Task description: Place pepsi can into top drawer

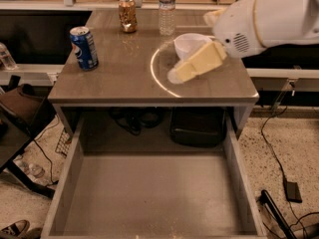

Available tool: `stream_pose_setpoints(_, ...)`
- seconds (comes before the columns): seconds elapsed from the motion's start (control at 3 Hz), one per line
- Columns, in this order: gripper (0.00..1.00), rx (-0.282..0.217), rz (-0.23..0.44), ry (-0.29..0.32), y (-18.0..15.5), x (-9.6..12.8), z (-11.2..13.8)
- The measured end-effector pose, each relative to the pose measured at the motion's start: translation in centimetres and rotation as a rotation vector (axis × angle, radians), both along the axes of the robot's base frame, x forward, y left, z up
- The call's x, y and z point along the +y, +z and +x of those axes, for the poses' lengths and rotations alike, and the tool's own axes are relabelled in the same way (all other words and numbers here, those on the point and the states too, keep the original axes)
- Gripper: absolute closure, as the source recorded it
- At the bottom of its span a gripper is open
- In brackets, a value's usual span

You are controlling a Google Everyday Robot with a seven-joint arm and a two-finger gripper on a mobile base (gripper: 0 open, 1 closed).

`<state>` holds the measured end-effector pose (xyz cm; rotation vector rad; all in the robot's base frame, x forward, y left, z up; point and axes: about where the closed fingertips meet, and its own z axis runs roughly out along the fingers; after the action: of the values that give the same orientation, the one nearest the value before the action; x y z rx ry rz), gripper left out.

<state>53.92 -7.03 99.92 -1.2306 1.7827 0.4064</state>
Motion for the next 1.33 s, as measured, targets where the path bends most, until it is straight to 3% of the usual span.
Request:
stream_pose_setpoints(0.33, 0.00, -0.048, 0.201, 0.017, 0.8, 5.1, 0.8)
stream_pose_setpoints(0.67, 0.00, -0.108, 0.278, -0.012, 3.0, 7.0, 1.9)
stream_pose_setpoints(1.0, 0.00, -0.108, 0.278, -0.011, 3.0, 7.0, 1.9)
stream_pose_setpoints(1.33, 0.00, -0.123, 0.276, 0.004, 2.6, 10.1, 3.9)
